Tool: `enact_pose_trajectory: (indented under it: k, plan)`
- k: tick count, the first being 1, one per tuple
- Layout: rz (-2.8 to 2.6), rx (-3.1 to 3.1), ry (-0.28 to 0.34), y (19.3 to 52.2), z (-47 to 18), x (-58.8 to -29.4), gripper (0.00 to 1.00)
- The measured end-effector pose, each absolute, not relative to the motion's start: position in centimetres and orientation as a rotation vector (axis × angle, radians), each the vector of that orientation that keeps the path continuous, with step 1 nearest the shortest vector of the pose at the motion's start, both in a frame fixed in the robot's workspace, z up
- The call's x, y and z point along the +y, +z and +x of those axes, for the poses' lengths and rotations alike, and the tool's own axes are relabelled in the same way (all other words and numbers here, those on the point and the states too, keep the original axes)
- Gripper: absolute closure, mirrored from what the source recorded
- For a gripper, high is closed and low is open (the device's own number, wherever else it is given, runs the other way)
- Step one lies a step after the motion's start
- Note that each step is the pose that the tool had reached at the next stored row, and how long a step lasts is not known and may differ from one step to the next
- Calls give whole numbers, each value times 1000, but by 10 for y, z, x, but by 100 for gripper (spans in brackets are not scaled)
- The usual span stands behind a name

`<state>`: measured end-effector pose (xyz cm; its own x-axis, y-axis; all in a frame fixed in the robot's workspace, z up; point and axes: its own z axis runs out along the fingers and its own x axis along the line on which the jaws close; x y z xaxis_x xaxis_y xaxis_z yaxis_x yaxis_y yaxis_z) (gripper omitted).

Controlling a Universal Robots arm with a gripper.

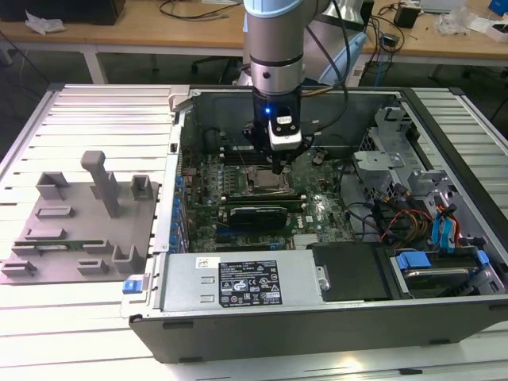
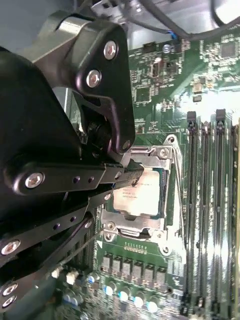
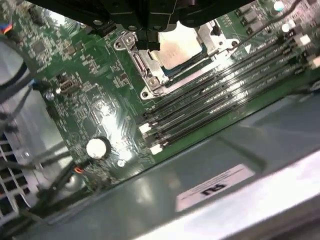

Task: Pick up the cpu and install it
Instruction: 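Close the cpu cover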

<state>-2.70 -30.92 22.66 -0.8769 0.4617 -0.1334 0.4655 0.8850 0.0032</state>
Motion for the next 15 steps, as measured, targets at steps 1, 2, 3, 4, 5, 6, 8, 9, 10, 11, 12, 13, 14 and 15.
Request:
enact_pose_trajectory:
  k: [1,2,3,4,5,6,8,9,10,11,12,13,14,15]
  plan:
    - [662,2935,-46,226,-27,-309,89]
    - [635,2941,-47,226,-27,-309,89]
    - [607,2946,-48,226,-27,-309,89]
    - [554,2956,-55,226,-27,-309,89]
    - [520,2960,-68,226,-27,-309,89]
    - [510,2961,-77,226,-27,-309,89]
    - [510,2961,-78,226,-27,-309,89]
    - [510,2961,-78,226,-27,-309,89]
    - [510,2966,-79,226,-27,-309,89]
    - [512,2984,-84,226,-27,-309,89]
    - [514,3004,-90,226,-27,-309,89]
    - [515,3032,-100,226,-27,-309,89]
    - [511,3070,-114,226,-27,-309,89]
    - [493,3085,-117,226,-27,-309,89]
